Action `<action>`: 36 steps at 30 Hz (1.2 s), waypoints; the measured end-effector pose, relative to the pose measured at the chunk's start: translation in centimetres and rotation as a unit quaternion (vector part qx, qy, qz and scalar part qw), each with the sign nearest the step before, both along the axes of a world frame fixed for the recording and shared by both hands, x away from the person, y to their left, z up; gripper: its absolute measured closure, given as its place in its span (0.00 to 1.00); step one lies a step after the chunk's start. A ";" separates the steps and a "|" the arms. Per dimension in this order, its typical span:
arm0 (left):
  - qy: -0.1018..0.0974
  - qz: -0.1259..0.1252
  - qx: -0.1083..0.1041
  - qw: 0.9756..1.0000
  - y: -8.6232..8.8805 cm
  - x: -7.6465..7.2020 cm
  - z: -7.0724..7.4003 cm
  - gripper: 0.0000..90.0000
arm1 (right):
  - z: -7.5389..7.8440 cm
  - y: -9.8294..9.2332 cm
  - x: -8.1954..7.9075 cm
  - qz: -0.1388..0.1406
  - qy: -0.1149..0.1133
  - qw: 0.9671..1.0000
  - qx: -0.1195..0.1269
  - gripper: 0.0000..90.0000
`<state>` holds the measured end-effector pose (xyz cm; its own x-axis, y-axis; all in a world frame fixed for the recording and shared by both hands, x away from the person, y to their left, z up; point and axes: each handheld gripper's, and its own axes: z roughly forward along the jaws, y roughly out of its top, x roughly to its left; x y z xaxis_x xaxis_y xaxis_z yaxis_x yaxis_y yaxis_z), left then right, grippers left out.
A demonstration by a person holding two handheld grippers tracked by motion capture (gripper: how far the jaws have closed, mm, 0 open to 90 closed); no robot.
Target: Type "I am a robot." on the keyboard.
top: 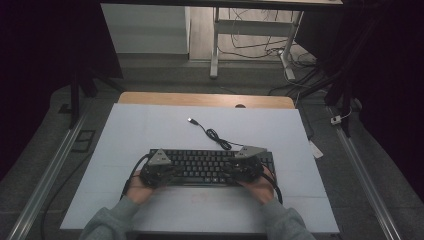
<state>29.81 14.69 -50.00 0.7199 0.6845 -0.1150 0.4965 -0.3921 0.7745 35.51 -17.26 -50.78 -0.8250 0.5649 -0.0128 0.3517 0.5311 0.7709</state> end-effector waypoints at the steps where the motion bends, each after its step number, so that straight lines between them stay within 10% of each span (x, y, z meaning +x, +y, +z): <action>1: 0.000 0.004 -0.004 1.000 0.3 0.1 0.1 0.99 | 0.0 0.0 0.0 0.000 0.000 1.000 0.000 0.61; 36: 0.009 0.084 -0.026 0.996 4.9 1.6 0.1 0.65 | -0.2 0.1 0.0 0.004 0.004 1.000 -0.004 0.60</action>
<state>31.44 19.64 -49.94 0.5929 0.7880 -0.1659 0.5662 -0.2615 0.7817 35.55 -17.16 -50.94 -0.8297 0.5582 -0.0096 0.3542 0.5396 0.7638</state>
